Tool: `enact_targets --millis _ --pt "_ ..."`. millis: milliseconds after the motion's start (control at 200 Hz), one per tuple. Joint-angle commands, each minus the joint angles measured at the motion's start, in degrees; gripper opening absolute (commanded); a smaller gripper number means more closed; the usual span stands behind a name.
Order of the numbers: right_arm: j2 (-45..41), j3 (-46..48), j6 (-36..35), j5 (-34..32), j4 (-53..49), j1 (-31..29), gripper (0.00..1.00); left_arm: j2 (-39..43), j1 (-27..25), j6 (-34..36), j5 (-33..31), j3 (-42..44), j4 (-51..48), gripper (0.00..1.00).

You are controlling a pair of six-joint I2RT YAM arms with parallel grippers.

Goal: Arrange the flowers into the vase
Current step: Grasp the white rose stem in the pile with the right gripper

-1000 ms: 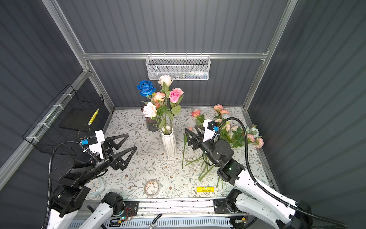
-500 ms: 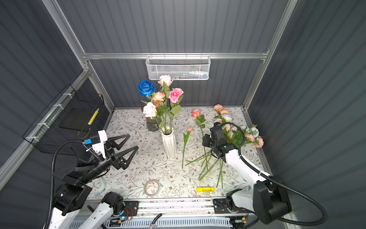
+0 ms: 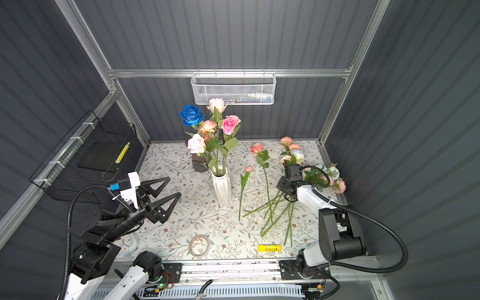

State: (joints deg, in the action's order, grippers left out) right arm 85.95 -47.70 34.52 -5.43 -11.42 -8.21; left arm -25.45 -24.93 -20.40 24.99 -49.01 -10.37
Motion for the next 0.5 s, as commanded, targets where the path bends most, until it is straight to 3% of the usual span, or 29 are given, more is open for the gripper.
enact_targets --millis 0,240,495 --pt "2.50 -2.27 0.37 -1.38 -1.80 0.46 0.29 0.77 -0.11 0.54 -0.14 0.86 0.02 1.00" --pt "7.89 -5.39 0.22 -1.19 -2.99 1.26 0.27 0.58 -0.11 0.76 0.04 0.59 -0.03 1.00" --pt "6.51 -5.65 -0.42 2.18 -0.63 1.35 0.05 -0.19 -0.05 1.03 0.15 -0.04 -0.17 1.00"
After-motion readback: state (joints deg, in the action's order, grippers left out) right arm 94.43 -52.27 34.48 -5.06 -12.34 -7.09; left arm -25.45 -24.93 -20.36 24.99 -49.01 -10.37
